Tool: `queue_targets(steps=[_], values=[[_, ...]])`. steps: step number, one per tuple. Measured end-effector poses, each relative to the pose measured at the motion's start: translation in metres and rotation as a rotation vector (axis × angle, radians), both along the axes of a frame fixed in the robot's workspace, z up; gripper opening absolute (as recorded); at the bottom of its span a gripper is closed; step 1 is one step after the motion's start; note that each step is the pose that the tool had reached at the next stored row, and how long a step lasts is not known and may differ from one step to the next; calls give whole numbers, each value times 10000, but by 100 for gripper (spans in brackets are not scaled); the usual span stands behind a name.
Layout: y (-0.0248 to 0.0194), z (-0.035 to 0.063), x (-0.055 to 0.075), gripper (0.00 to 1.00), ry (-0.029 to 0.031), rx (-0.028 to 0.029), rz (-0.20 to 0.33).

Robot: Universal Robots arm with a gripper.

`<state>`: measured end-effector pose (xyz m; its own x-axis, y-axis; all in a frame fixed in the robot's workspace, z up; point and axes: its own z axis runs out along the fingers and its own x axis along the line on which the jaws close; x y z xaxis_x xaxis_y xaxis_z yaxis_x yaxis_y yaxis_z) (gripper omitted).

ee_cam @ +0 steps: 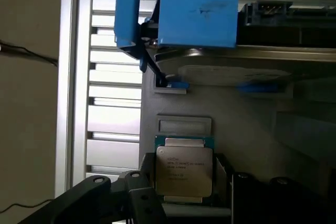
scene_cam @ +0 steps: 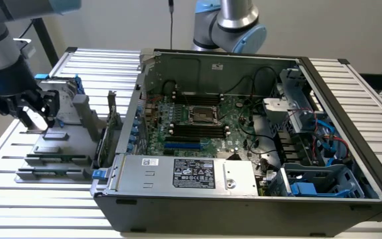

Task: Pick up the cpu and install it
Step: 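Pick up the cpu and move it towards the insertion slot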

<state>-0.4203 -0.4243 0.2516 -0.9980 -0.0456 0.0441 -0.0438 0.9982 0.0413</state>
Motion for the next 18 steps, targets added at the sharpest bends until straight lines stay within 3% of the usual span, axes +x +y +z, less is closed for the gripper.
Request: queue_targets(steps=[6,18], values=[[0,273,97,55,20,0,-1],[0,820,576,55,144,16,22]])
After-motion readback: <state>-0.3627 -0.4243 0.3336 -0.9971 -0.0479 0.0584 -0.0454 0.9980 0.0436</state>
